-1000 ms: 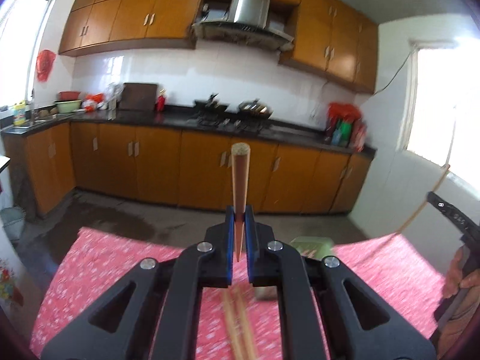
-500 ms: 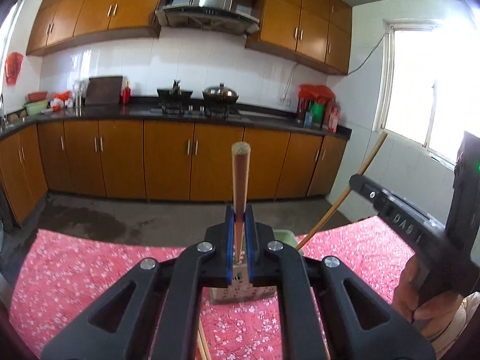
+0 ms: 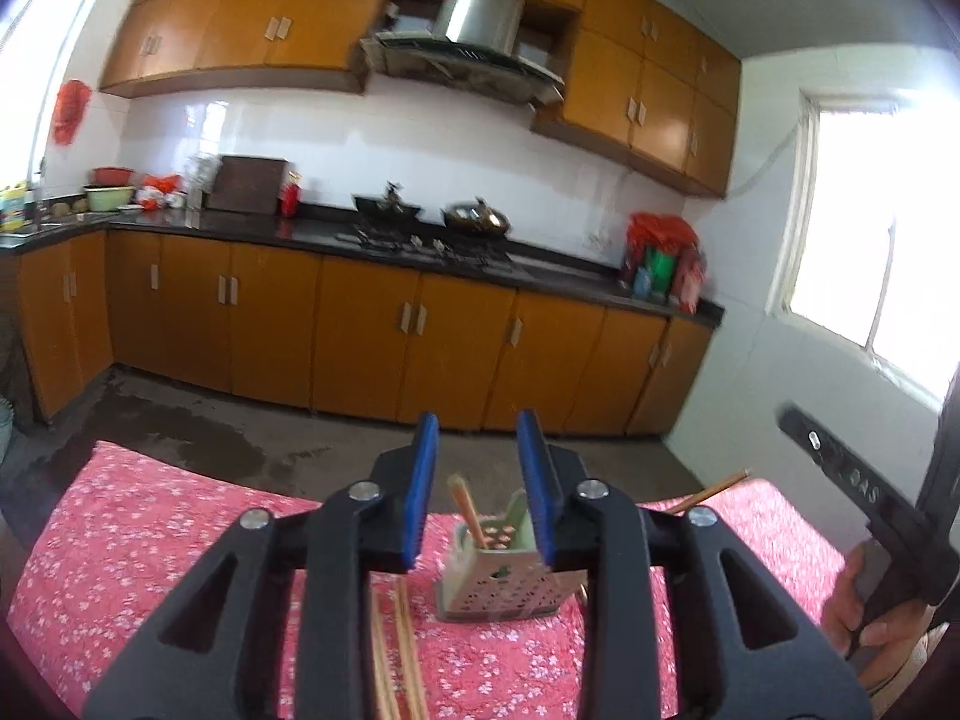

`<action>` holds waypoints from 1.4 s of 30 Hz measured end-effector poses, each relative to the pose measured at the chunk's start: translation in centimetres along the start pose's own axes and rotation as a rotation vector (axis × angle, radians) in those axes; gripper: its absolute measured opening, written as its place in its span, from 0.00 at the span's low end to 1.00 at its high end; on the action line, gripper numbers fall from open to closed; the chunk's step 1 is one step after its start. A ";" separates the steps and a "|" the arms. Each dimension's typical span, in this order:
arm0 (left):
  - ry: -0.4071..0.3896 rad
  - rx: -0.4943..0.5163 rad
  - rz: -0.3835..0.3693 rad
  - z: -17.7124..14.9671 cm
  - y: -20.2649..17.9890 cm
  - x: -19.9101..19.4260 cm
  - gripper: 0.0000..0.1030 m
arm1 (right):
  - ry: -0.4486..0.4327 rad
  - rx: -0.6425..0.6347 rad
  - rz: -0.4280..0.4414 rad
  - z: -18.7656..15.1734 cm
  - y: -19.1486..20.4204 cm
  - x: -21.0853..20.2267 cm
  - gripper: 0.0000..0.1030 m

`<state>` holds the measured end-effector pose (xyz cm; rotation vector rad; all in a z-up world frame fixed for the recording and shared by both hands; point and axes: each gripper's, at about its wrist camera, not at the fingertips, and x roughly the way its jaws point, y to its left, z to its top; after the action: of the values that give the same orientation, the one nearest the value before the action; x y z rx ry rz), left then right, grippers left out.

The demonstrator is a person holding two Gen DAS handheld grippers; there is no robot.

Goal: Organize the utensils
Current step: 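Lower the chopsticks into the holder and open both tools, then grasp a chopstick with the left tool while the right tool grasps another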

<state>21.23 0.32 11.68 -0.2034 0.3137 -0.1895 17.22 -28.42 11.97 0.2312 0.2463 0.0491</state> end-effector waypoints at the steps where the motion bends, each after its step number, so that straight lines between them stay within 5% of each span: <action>1: -0.016 -0.016 0.011 -0.1 0.7 -0.9 0.32 | 0.019 0.010 -0.029 -0.6 -0.8 -0.2 0.39; 5: -0.012 -0.099 0.045 -1.7 3.8 -3.0 0.32 | 0.226 0.050 -0.100 -5.0 -4.1 1.3 0.38; 7: 0.032 -0.113 0.087 -3.4 5.4 -3.1 0.32 | 0.387 0.065 -0.077 -8.9 -5.2 2.9 0.29; 9: 0.111 -0.098 0.133 -5.8 6.5 -2.6 0.32 | 0.505 0.075 -0.046 -12.3 -5.6 3.9 0.20; 13: 0.277 -0.028 0.197 -11.1 7.4 -1.1 0.28 | 0.640 0.054 -0.007 -17.6 -4.9 4.5 0.18; 18: 0.447 -0.032 0.159 -17.1 7.7 0.2 0.21 | 0.685 -0.013 -0.021 -20.1 -3.4 4.6 0.14; 23: 0.528 -0.071 0.099 -19.9 7.5 0.8 0.18 | 0.679 -0.047 -0.029 -20.7 -2.9 4.5 0.13; 27: 0.564 -0.089 0.065 -20.7 6.8 1.7 0.13 | 0.647 -0.080 -0.136 -20.3 -3.3 4.7 0.07; 42: 0.611 0.066 0.111 -22.2 3.8 2.3 0.10 | 0.646 -0.071 -0.117 -20.5 -4.0 4.4 0.08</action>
<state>16.80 -0.22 -10.49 -0.0569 0.9223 -0.1481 16.51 -27.42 -9.31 0.1238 0.8988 0.0151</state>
